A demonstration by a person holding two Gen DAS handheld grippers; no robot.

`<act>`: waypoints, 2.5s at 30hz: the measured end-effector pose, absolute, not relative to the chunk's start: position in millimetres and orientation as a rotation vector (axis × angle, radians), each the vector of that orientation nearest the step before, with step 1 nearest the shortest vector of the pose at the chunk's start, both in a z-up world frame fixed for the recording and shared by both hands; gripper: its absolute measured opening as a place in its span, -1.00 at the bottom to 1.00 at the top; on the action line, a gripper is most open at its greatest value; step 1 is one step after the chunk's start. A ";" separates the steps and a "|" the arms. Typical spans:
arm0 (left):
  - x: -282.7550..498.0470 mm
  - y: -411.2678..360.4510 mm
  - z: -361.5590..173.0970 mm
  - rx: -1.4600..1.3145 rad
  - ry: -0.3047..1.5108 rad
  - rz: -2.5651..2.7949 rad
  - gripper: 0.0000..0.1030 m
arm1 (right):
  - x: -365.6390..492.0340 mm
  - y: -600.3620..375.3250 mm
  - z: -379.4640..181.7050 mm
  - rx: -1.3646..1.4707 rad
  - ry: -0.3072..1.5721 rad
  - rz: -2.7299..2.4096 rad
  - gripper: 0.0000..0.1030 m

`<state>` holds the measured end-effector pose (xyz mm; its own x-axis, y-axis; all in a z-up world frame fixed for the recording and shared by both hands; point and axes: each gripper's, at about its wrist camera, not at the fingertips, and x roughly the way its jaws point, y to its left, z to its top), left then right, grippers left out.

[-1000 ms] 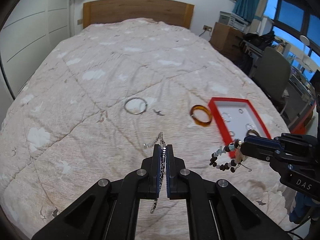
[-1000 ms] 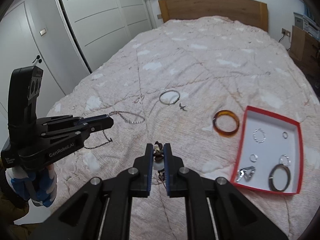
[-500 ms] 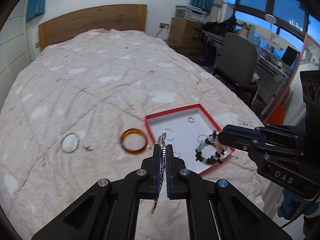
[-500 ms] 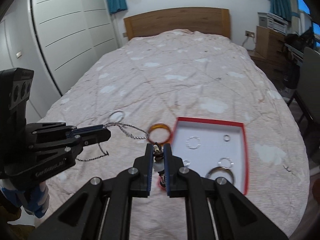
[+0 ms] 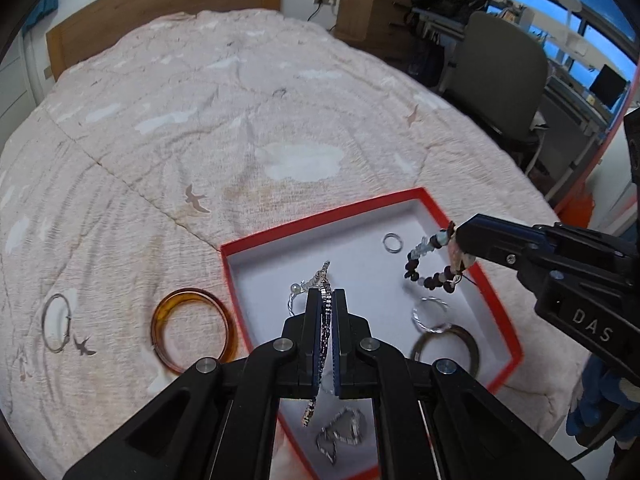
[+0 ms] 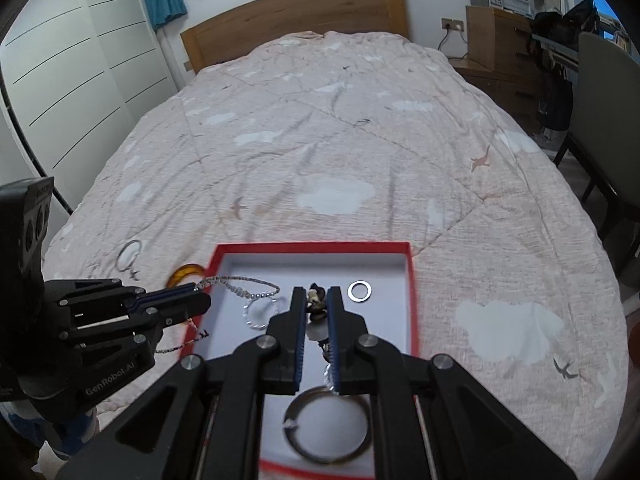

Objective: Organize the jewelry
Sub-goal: 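Carry the chain and beaded bracelet into the red box and open both tools, then withdraw both tools and move them over the silver bangle and amber bangle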

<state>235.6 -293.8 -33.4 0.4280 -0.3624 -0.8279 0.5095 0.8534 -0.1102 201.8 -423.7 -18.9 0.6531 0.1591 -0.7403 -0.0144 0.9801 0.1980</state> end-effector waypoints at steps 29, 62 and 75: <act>204.2 -264.9 -2.2 0.102 0.959 -0.506 -0.13 | 158.6 -432.0 -2.5 0.101 0.867 -0.013 -0.53; 167.1 25.2 12.7 -0.039 0.891 -0.142 0.57 | 149.4 -232.1 31.7 0.044 0.850 0.265 -0.52; 266.2 -14.8 -63.0 0.083 1.005 -0.308 0.21 | 244.8 -211.2 -62.7 0.052 1.029 0.299 -0.52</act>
<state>266.2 -14.8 -63.0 0.4970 -0.2157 -0.8405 0.2921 0.9537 -0.0720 244.8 -211.2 -62.7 0.4791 0.2691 -0.8355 -0.2208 0.9582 0.1820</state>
